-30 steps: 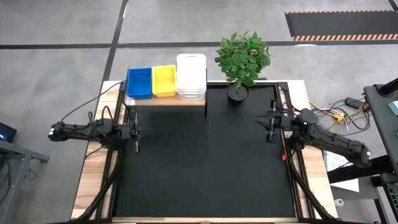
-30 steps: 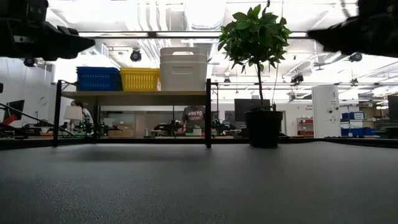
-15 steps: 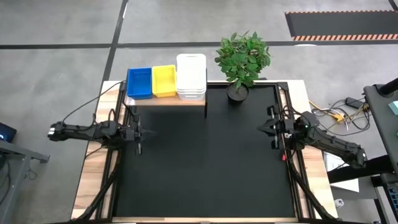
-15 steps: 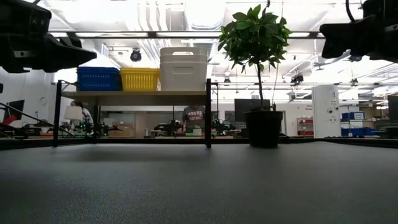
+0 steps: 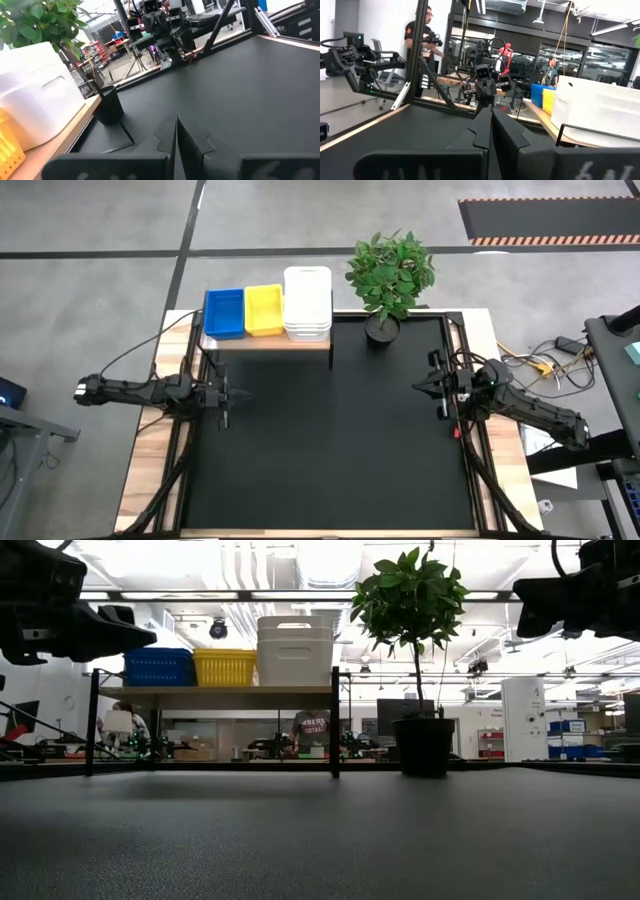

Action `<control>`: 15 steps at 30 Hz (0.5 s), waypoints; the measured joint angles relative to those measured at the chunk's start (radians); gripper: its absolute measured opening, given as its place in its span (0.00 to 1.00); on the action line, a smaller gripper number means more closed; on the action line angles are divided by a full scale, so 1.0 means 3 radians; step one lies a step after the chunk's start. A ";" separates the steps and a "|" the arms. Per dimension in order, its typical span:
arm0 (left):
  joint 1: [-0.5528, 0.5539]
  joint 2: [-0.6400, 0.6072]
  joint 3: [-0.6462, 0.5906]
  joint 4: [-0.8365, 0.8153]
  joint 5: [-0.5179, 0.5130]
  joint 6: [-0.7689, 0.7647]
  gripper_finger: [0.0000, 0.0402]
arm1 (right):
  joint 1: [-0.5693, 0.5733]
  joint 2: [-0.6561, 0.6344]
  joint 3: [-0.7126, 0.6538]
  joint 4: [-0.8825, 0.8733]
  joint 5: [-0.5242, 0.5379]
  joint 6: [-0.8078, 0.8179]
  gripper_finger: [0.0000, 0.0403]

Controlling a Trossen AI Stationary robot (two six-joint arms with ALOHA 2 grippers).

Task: Stack baskets on shelf by color
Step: Return to Home Position

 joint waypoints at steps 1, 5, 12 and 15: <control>0.0000 0.0009 0.0000 -0.0002 0.0000 0.0000 0.00 | 0.0000 0.0000 0.0000 0.0000 0.0000 0.0002 0.02; 0.0000 0.0047 0.0000 -0.0004 -0.0001 0.0000 0.00 | 0.0000 0.0000 0.0000 0.0000 0.0000 -0.0001 0.02; 0.0000 0.0116 0.0000 -0.0005 -0.0003 0.0000 0.00 | 0.0000 0.0000 0.0000 0.0000 0.0001 0.0002 0.02; 0.0000 0.0142 0.0000 -0.0005 -0.0003 0.0000 0.00 | 0.0000 0.0000 0.0000 0.0000 0.0001 -0.0002 0.02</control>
